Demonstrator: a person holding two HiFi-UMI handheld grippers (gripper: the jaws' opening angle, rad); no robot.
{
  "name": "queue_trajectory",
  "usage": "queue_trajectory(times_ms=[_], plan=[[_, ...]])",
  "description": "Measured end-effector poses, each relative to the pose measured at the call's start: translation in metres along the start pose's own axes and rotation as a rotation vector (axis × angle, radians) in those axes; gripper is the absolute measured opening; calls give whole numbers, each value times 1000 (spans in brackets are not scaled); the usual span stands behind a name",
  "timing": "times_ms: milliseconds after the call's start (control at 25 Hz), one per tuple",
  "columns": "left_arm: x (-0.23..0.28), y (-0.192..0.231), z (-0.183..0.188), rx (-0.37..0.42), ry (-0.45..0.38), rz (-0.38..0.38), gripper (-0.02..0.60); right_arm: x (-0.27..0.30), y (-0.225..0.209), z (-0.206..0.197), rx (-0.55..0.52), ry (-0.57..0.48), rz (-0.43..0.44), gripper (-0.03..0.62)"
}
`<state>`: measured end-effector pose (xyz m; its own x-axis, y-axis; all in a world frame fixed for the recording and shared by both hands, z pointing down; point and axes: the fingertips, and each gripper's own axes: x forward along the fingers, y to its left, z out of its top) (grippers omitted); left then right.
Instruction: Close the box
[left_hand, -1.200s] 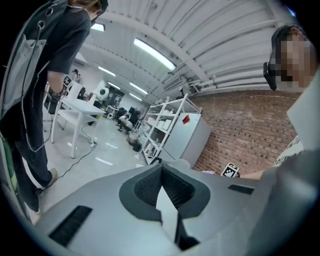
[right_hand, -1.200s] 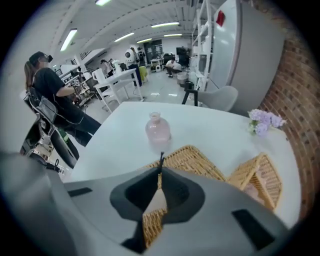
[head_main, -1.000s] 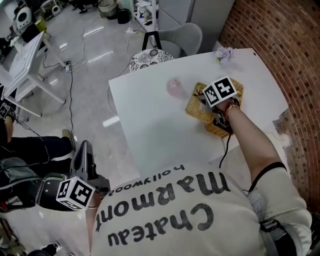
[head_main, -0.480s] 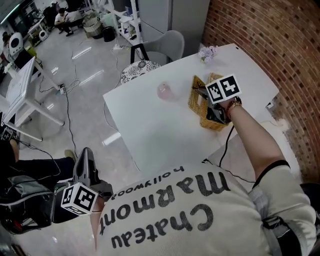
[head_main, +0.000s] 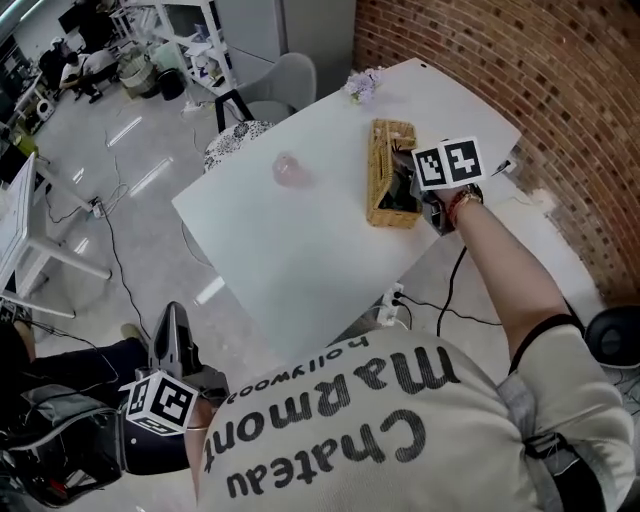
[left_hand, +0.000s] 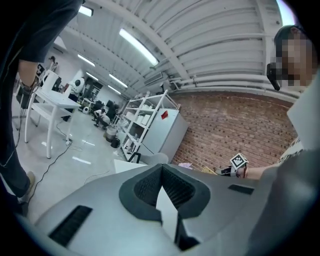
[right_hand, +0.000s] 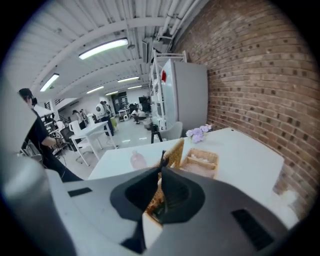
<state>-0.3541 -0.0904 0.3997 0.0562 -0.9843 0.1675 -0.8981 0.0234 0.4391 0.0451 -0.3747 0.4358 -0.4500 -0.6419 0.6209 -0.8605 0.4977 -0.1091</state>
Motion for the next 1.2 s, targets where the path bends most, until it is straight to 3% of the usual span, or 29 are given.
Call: queue_trajectory(times_ms=[160,280,480,680,1040,1120,1200], plan=[[1,-13,-7,9,28,-20,0,-17,-24,-13,117,-46,-31,23],[-2,-22,-14,8,44,-26,0,-26,-31,-23,184,-71,-1,2],[-3,-42,-18,25,34,-8,0,-28,-42,-38,177,-65,49,2],[11,-71,-39,8,47,13,0,-31,-80,-52,221,-50,60,2],[57,-137,-72,20,73,-13,0,-33,-140,-86,259,3,103,2],[66,-142,-85,12,82,-10,0,-33,-151,-108,331,17,117,2],[71,-141,-106,-48,120,12,0,-33,-161,-151,478,53,110,2]])
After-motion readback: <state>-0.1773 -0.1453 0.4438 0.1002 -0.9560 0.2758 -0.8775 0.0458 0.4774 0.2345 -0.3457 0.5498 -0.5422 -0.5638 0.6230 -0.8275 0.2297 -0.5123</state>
